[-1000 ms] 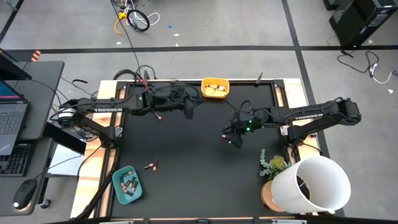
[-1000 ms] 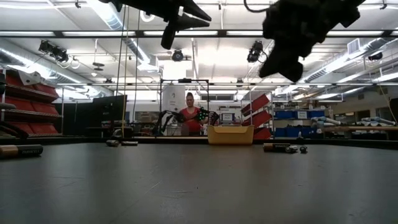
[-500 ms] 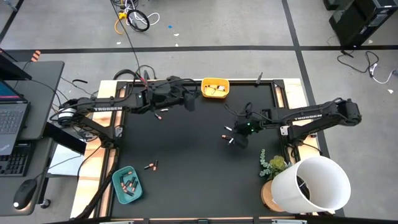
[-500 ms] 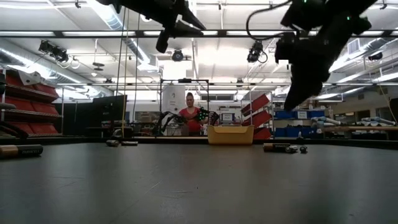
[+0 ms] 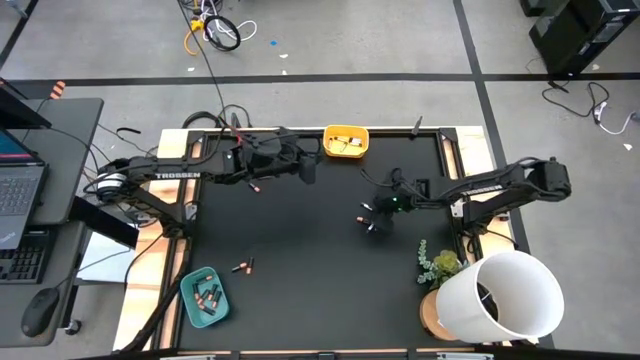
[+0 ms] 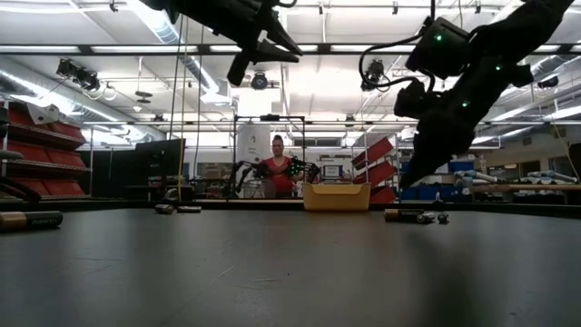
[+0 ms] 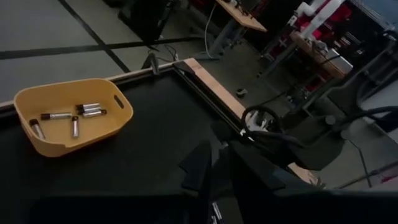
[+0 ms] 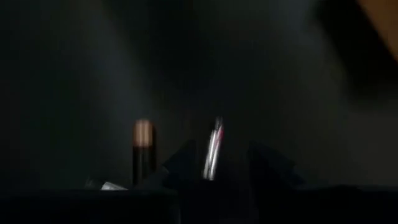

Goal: Sort batteries
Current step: Put the silver battery into the yellow bin

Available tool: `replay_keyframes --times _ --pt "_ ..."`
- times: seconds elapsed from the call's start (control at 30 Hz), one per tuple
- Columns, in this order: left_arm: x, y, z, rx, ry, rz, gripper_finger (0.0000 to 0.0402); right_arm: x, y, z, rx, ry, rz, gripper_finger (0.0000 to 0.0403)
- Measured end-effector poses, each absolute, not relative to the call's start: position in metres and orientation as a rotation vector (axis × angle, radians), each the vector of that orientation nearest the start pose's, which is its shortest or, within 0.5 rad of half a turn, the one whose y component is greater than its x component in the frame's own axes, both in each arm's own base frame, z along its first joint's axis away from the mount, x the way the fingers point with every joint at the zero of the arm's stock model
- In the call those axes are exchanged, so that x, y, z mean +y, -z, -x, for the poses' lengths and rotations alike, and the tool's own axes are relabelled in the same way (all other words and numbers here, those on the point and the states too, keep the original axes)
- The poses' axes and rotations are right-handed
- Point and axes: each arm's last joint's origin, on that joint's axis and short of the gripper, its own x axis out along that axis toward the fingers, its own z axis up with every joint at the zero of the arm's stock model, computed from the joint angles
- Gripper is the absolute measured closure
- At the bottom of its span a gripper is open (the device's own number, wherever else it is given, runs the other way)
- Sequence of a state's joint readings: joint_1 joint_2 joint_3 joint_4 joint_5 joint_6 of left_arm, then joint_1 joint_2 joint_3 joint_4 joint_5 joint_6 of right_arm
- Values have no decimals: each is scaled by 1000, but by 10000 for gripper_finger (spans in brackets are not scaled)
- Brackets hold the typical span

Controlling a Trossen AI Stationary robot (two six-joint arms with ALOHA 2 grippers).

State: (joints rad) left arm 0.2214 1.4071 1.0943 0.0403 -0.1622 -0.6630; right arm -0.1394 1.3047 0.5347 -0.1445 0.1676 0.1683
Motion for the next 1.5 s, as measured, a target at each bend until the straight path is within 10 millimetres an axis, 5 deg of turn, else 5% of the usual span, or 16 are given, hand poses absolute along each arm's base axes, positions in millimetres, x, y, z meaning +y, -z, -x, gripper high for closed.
replay_keyframes --times 0.53,0.73,0.83,1.5 --pt "74 -313 -311 221 -445 630 332 -42 -114 -238 879 391 -189 287" --pt "73 -313 -311 236 -426 636 332 -43 -104 -240 896 442 -220 339" --pt "73 -313 -311 237 -425 636 332 -44 -103 -239 912 449 -215 386" --pt "74 -313 -311 232 -437 638 332 -82 -124 -250 559 513 -417 400"
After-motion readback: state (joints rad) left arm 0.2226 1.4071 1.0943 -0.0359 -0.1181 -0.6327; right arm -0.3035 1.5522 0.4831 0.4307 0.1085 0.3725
